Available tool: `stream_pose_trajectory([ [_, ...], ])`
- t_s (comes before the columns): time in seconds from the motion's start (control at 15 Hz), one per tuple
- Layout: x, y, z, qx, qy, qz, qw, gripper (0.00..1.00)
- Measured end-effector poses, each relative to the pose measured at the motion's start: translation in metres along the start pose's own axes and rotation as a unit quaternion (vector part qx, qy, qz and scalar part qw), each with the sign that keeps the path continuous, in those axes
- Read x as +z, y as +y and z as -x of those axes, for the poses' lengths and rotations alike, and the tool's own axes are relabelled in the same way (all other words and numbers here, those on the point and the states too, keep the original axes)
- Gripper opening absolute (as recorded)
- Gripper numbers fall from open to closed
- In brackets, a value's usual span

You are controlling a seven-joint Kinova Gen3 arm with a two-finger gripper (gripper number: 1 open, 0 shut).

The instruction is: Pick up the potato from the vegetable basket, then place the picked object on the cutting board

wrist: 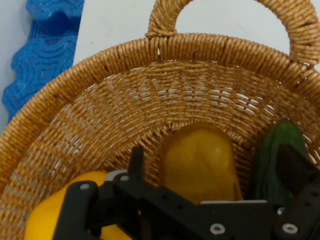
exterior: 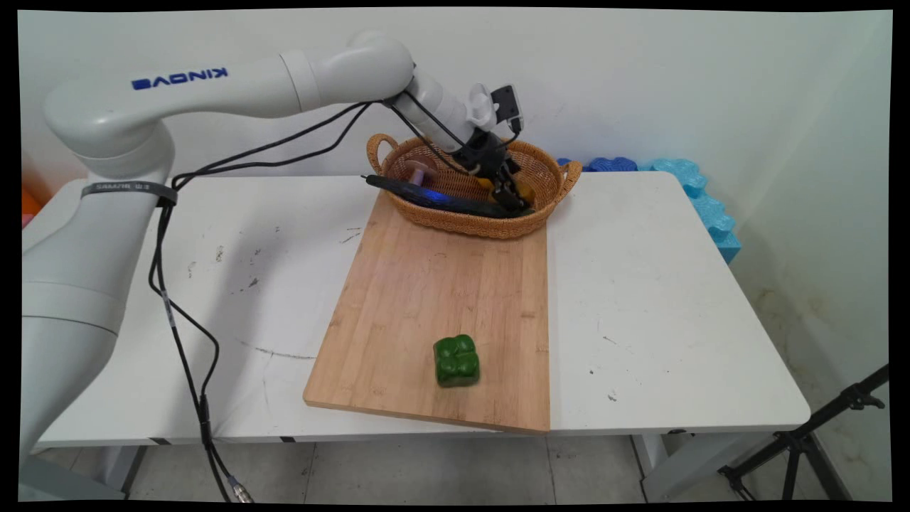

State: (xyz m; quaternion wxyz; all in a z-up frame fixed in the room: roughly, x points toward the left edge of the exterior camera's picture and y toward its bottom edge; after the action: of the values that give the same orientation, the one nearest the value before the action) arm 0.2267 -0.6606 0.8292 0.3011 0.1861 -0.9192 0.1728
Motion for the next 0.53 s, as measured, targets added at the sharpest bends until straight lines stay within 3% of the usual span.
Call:
stream_pose_trajectory([
  [0.33, 0.015, 0.0, -0.002, 0.01, -0.007, 0.001, 0.9999, 1.0],
  [0.4, 0.017, 0.0, -0.002, 0.012, -0.008, 0.0, 0.9999, 0.0],
  [0.53, 0.021, 0.0, -0.003, 0.016, -0.009, -0.002, 0.9998, 0.0],
])
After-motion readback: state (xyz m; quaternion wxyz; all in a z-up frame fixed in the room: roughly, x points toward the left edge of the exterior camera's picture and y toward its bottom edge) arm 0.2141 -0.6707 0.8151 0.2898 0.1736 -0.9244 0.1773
